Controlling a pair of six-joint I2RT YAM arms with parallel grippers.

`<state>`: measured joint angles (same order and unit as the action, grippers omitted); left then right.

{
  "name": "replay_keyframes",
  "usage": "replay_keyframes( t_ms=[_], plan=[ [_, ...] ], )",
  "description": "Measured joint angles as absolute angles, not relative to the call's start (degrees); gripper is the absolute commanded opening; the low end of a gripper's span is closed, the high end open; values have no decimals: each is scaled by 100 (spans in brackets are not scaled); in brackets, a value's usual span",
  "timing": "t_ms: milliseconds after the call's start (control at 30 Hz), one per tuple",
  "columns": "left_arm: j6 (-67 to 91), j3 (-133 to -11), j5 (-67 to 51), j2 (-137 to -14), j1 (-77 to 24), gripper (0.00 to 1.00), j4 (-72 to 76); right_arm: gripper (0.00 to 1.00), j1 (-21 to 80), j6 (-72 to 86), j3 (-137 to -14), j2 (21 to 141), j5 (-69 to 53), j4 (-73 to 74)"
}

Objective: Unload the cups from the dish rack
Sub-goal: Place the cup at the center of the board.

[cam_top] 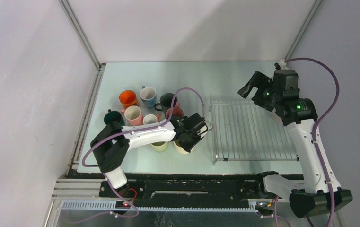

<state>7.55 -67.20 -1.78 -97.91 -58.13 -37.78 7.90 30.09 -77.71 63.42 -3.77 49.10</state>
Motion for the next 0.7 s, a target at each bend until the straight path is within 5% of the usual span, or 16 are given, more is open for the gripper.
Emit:
replay_keyframes(
  t_ms=[267, 700],
  plan=[
    [749, -6685, -167, -9815, -5813, 23, -3765, 100, 790, 3011, -7647, 6320, -296, 5048],
    [733, -6685, -143, -9725, -5813, 69, -3800, 100, 784, 3015, -7612, 6246, -30, 5264]
  ],
)
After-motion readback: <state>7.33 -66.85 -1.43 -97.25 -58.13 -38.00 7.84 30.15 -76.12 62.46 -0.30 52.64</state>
